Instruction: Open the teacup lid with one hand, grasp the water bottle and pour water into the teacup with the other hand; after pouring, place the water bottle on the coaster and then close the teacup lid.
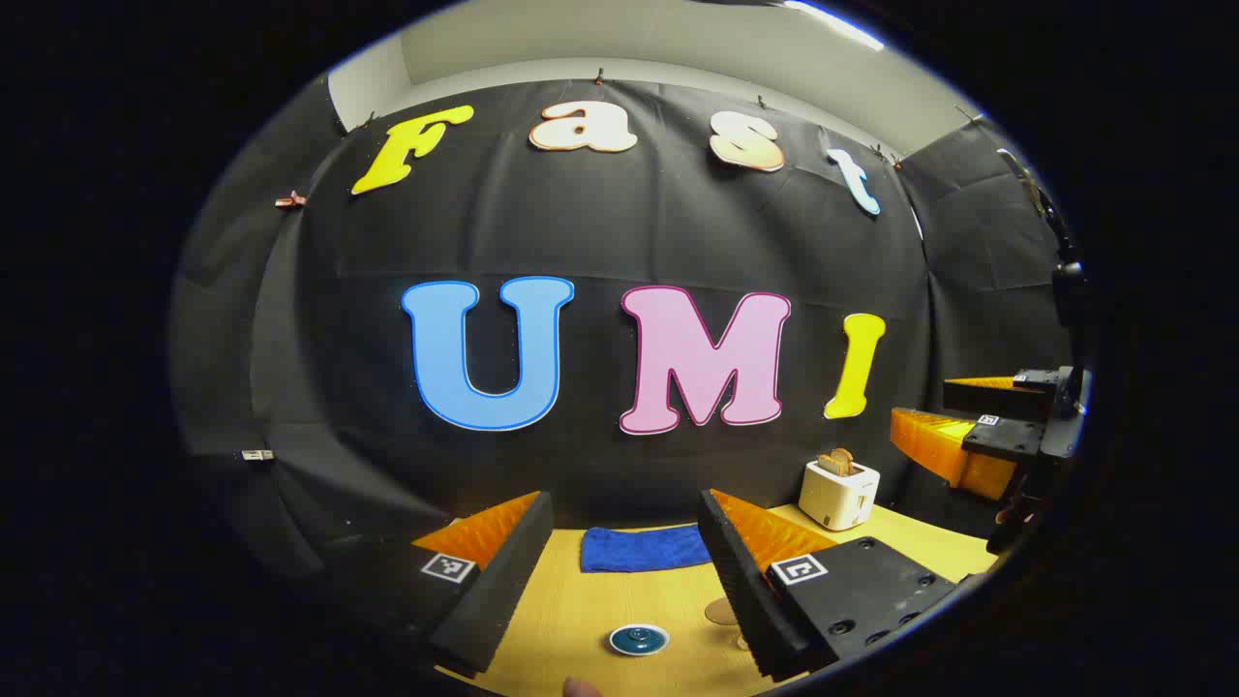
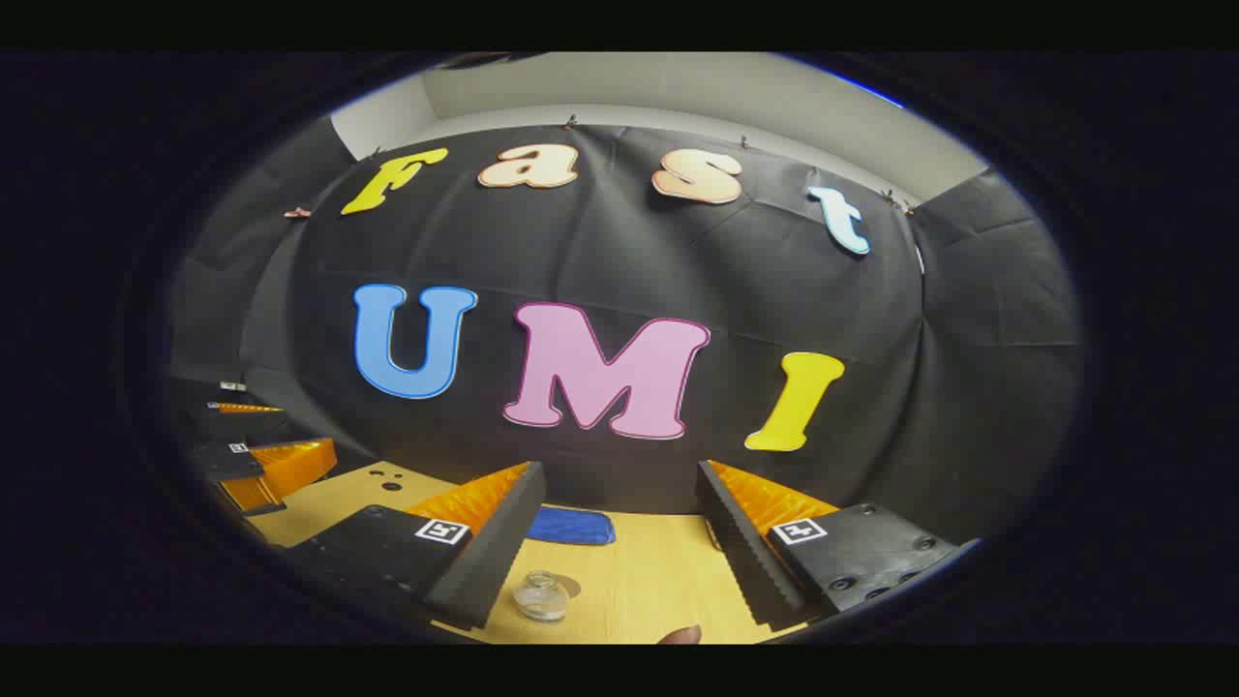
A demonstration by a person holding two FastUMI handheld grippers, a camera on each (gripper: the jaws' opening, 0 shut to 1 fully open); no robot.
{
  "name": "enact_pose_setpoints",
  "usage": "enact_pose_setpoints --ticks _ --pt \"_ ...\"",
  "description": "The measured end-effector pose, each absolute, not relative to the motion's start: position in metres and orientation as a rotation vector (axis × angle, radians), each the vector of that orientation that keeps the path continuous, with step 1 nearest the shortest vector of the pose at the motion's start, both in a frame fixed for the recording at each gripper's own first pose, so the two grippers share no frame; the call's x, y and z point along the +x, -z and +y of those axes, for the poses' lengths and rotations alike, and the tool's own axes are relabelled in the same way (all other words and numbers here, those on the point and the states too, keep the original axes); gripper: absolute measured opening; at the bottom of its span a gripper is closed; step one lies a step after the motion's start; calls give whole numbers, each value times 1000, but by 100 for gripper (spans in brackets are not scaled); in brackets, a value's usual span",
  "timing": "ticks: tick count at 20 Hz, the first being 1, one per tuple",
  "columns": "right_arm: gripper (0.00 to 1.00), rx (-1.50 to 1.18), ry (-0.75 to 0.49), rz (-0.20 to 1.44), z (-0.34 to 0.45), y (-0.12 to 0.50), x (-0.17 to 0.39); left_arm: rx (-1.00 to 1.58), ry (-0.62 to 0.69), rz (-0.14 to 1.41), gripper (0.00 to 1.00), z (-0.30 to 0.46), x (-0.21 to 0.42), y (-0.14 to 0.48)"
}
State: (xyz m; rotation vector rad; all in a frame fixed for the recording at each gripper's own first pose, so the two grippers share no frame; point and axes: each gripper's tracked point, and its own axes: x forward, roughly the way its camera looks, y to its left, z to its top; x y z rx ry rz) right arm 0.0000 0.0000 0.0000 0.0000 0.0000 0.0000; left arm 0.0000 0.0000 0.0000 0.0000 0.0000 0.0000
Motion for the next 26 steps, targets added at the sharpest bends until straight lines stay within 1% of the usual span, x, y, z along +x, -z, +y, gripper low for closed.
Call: enact_pose_setpoints --ticks 18,23,26 --pt "97 1 -5 -11 3 1 2 13 11 6 95 -6 4 4" --pt "97 -7 -37 -7 13 6 0 9 30 7 95 -13 4 11" --pt "96 -17 -71 9 24 21 2 13 41 30 95 -18 10 30"
